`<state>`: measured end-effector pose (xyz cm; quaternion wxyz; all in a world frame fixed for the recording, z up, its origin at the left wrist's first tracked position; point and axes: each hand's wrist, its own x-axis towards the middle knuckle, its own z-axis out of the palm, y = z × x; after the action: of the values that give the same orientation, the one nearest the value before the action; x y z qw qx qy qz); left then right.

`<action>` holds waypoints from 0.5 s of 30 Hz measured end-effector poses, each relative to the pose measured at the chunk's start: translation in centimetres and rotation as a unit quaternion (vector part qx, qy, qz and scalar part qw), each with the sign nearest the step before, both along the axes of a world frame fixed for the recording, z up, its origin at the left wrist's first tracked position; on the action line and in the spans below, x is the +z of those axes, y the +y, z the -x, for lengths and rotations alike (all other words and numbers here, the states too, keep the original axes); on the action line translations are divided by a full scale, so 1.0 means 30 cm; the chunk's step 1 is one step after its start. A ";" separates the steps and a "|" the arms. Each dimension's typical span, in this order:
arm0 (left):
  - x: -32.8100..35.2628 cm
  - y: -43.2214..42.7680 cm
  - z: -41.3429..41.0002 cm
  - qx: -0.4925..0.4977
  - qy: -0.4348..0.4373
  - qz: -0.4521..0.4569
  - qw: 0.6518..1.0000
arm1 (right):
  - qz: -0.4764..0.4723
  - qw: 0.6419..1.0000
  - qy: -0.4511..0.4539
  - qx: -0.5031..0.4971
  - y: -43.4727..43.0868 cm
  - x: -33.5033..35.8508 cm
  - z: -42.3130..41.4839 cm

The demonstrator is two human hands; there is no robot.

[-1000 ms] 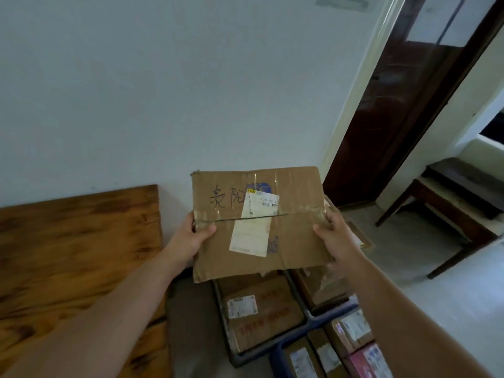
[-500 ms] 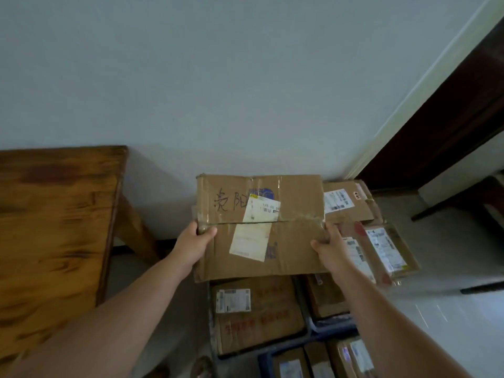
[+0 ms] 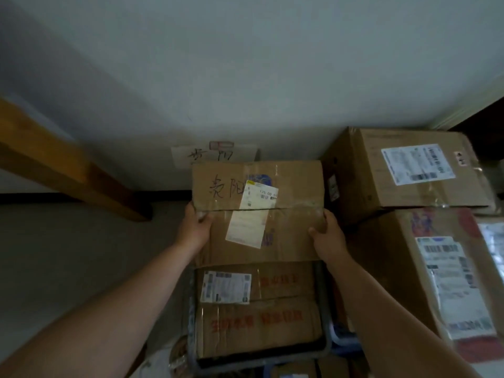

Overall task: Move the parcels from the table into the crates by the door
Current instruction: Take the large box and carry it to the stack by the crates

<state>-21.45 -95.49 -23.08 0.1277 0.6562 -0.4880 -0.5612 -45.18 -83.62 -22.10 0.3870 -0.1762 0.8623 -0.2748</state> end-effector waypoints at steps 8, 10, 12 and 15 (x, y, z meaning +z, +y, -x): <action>-0.198 0.003 -0.002 0.001 0.004 0.020 1.000 | -0.017 1.000 -0.012 0.019 -0.004 -0.223 0.012; -0.231 -0.018 -0.003 -0.006 -0.002 0.024 1.000 | -0.012 1.000 -0.014 0.015 -0.024 -0.242 0.022; -0.255 -0.043 0.001 -0.009 -0.005 0.032 0.999 | -0.014 1.000 -0.008 0.017 -0.055 -0.248 0.036; -0.286 -0.074 0.013 0.005 -0.012 0.043 0.999 | 0.000 1.000 0.000 0.019 -0.096 -0.257 0.055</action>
<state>-21.84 -97.70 -31.67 0.1527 0.6590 -0.5102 -0.5312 -46.82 -86.49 -29.79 0.3922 -0.1928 0.8587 -0.2678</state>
